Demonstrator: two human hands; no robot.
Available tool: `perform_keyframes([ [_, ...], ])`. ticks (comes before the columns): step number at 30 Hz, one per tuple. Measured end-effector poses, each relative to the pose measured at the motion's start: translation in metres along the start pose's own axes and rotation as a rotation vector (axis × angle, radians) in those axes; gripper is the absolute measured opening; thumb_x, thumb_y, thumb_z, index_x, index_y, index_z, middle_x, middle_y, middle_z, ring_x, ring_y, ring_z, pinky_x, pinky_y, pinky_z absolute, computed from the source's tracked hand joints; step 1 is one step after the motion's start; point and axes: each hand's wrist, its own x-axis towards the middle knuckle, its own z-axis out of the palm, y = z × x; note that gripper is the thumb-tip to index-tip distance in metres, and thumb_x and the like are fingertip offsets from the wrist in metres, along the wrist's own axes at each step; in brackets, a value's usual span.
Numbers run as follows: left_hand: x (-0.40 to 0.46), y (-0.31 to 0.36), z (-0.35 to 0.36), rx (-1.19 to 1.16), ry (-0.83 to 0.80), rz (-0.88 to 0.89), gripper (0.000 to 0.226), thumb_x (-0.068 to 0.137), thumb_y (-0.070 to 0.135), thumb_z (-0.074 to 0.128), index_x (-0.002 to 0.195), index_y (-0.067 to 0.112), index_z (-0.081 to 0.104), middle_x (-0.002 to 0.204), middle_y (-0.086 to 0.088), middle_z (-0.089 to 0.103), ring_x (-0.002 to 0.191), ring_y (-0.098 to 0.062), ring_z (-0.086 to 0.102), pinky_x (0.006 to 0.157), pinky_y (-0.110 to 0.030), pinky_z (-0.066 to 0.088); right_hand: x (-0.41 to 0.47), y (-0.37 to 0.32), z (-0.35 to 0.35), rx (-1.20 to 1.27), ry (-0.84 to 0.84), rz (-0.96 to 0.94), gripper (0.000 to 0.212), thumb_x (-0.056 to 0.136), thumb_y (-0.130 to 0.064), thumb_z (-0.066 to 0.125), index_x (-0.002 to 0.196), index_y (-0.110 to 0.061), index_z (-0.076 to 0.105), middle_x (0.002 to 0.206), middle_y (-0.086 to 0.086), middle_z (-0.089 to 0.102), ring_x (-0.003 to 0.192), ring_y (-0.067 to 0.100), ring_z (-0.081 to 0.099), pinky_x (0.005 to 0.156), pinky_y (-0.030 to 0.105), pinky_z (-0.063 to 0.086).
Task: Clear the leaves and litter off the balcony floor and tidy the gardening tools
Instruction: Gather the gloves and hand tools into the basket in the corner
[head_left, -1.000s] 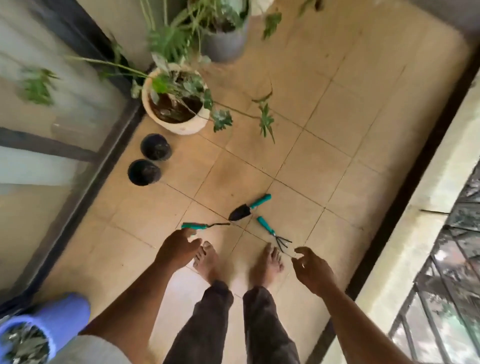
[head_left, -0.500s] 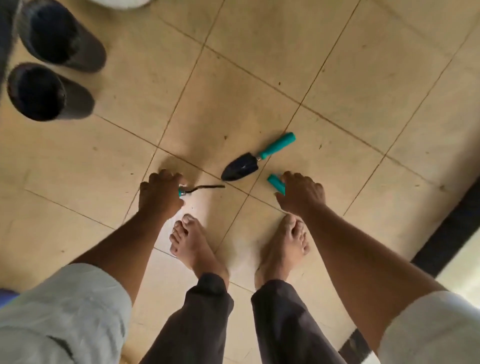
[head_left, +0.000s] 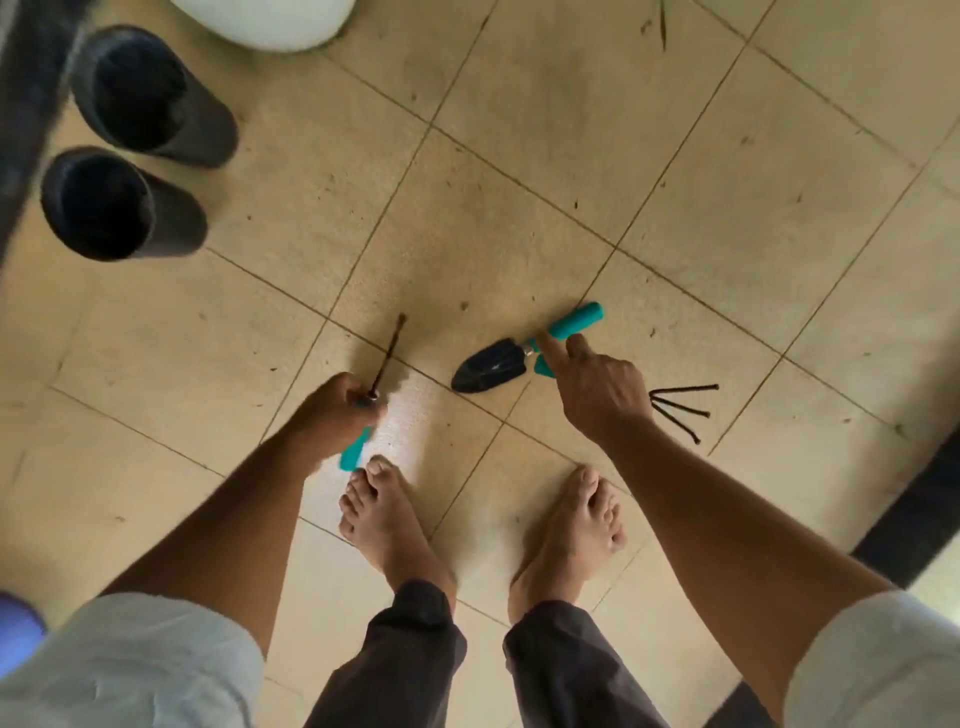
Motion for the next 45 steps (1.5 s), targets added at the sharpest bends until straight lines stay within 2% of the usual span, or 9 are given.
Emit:
perform_keyframes([
  [3, -0.013, 0.013, 0.005, -0.464, -0.043, -0.074, 0.032, 0.09, 0.015, 0.081, 0.118, 0.013, 0.063, 0.114, -0.015, 0.077, 0.112, -0.03, 0.074, 0.105, -0.054, 0.057, 0.028, 0.0, -0.017, -0.086, -0.045, 0.009, 0.066, 0.101, -0.019, 0.059, 0.159, -0.024, 0.026, 0.135, 0.012, 0.057, 0.088, 0.03, 0.072, 0.065, 0.041, 0.054],
  [6, -0.024, 0.029, 0.011, -0.755, -0.066, -0.08, 0.024, 0.096, 0.002, 0.073, 0.117, 0.008, 0.063, 0.121, -0.022, 0.075, 0.115, -0.03, 0.075, 0.107, -0.049, 0.056, 0.043, -0.005, -0.027, -0.145, -0.071, 0.044, 0.052, 0.096, -0.019, 0.067, 0.143, -0.023, 0.045, 0.124, 0.006, 0.066, 0.099, 0.03, 0.073, 0.075, 0.043, 0.06],
  [12, -0.071, 0.065, 0.013, -1.01, -0.061, -0.078, 0.018, 0.099, -0.006, 0.064, 0.111, 0.008, 0.066, 0.118, -0.02, 0.073, 0.119, -0.032, 0.072, 0.1, -0.04, 0.058, -0.002, -0.019, -0.058, 0.113, -0.049, 0.165, 0.033, 0.103, -0.031, 0.062, 0.133, -0.023, 0.05, 0.098, -0.002, 0.067, 0.066, 0.014, 0.056, 0.056, 0.029, 0.042],
  [19, -0.23, 0.159, -0.037, -1.033, -0.055, 0.002, 0.021, 0.099, -0.004, 0.063, 0.114, 0.01, 0.068, 0.117, -0.013, 0.078, 0.109, -0.029, 0.076, 0.095, -0.041, 0.057, -0.132, -0.057, -0.241, 0.616, 0.038, 0.315, 0.021, 0.099, -0.046, 0.062, 0.114, -0.034, 0.052, 0.085, -0.01, 0.06, 0.067, 0.011, 0.056, 0.059, 0.025, 0.043],
  [25, -0.4, 0.252, -0.135, -1.005, -0.173, 0.263, 0.027, 0.105, 0.007, 0.06, 0.131, 0.01, 0.068, 0.128, -0.014, 0.075, 0.121, -0.033, 0.07, 0.107, -0.05, 0.052, -0.238, -0.093, -0.444, 0.691, 0.09, 0.281, 0.017, 0.093, -0.043, 0.061, 0.105, -0.033, 0.056, 0.081, -0.011, 0.06, 0.069, 0.013, 0.057, 0.056, 0.028, 0.043],
  [29, -0.507, 0.291, -0.197, -1.03, -0.237, 0.41, 0.029, 0.108, 0.008, 0.054, 0.133, 0.008, 0.069, 0.122, -0.014, 0.075, 0.106, -0.027, 0.07, 0.091, -0.04, 0.053, -0.294, -0.109, -0.544, 0.717, 0.14, 0.223, 0.02, 0.091, -0.047, 0.06, 0.101, -0.031, 0.059, 0.091, -0.007, 0.069, 0.077, 0.017, 0.064, 0.063, 0.03, 0.048],
  [35, -0.628, 0.311, -0.234, -1.139, -0.26, 0.448, 0.03, 0.105, 0.012, 0.065, 0.134, 0.006, 0.066, 0.126, -0.014, 0.075, 0.111, -0.023, 0.071, 0.098, -0.037, 0.055, -0.382, -0.121, -0.645, 0.579, 0.178, 0.069, 0.034, 0.094, -0.058, 0.058, 0.116, -0.032, 0.059, 0.103, -0.004, 0.07, 0.09, 0.018, 0.067, 0.072, 0.031, 0.05],
  [39, -0.671, 0.32, -0.24, -1.068, -0.243, 0.483, 0.023, 0.103, 0.01, 0.068, 0.125, 0.008, 0.067, 0.108, -0.012, 0.075, 0.09, -0.019, 0.073, 0.085, -0.035, 0.057, -0.422, -0.123, -0.681, 0.459, 0.212, 0.03, 0.035, 0.098, -0.064, 0.052, 0.113, -0.033, 0.06, 0.098, -0.004, 0.068, 0.088, 0.018, 0.066, 0.077, 0.036, 0.056],
  [45, -0.719, 0.324, -0.249, -1.005, -0.366, 0.515, 0.017, 0.107, 0.004, 0.053, 0.121, 0.004, 0.063, 0.097, -0.014, 0.067, 0.082, -0.027, 0.072, 0.081, -0.044, 0.057, -0.472, -0.114, -0.722, 0.141, 0.591, 0.103, 0.045, 0.097, -0.073, 0.041, 0.12, -0.038, 0.058, 0.115, -0.005, 0.055, 0.111, 0.019, 0.054, 0.092, 0.041, 0.052],
])
